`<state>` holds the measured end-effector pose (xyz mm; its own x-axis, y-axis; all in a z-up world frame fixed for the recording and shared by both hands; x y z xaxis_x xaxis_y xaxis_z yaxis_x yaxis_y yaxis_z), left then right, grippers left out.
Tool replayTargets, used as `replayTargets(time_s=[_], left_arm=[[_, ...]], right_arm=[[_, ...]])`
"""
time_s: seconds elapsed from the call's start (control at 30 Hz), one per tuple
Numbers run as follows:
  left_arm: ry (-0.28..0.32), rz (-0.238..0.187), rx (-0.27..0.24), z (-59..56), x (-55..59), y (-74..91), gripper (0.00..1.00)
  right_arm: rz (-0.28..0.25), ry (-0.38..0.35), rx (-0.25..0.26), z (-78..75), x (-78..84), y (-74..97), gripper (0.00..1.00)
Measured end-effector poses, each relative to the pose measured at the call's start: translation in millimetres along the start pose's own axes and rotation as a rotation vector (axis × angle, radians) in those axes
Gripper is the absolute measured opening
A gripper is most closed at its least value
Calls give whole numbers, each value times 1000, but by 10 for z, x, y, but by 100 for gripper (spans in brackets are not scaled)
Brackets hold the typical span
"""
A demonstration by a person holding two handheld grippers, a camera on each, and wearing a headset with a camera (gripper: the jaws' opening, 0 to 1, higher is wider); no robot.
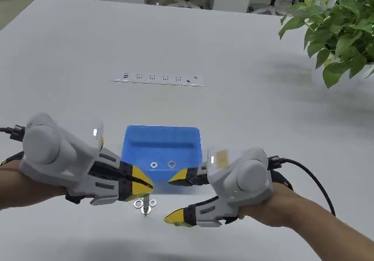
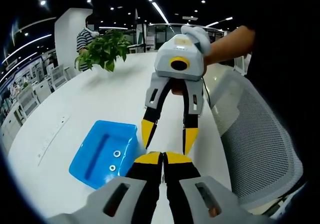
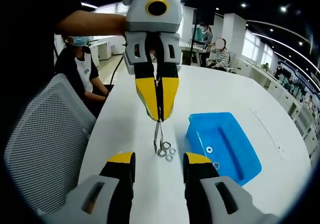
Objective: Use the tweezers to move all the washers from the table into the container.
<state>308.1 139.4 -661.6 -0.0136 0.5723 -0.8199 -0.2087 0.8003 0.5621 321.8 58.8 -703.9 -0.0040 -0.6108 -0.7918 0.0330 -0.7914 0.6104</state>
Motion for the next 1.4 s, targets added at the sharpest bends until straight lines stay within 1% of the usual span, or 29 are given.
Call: replayTargets(time_s=[0.27, 0.43, 0.53, 0.67, 0.87, 0.93, 1.03, 1.27, 1.4], left_arm=[[-5, 3, 11, 16, -2, -11, 5], [-4, 7, 15, 24, 8, 0, 5], [-2, 7, 14, 24, 14, 12, 5], [-3, 9, 20, 19, 13, 10, 5], [-5, 10, 25, 19, 8, -1, 5], [-5, 10, 28, 21, 5, -8, 5], [-6, 14, 24, 39, 8, -7, 5], [-6, 17, 24, 48, 9, -11, 5], [-7, 19, 24, 48, 8, -13, 5]], right_arm=[[-14, 10, -32, -22, -45, -118, 31], [-16, 27, -75, -3, -70, -245, 26], [-14, 41, -92, 10, -84, -311, 23], [-17, 42, -90, 5, -104, -344, 22], [-25, 44, -86, 1, -127, -383, 15], [-24, 49, -74, -18, -128, -395, 13], [-25, 53, -83, -2, -124, -403, 10], [-24, 54, -78, 2, -119, -406, 8], [-29, 20, -78, -5, -113, -406, 8]])
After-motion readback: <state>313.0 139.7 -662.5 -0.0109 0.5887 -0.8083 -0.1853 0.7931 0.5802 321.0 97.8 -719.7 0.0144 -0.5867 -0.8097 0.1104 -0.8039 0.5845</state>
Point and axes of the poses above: the centre of the closed fingertips' face, and the gripper's own axes: y roughly backward along the fingers, z roughly to its left, x roughly out of its underside, the point moved 5 cm from there along y, roughly backward along the fingers, and after that the axes turned 7 degrees about -y, right-handed, at the moved point
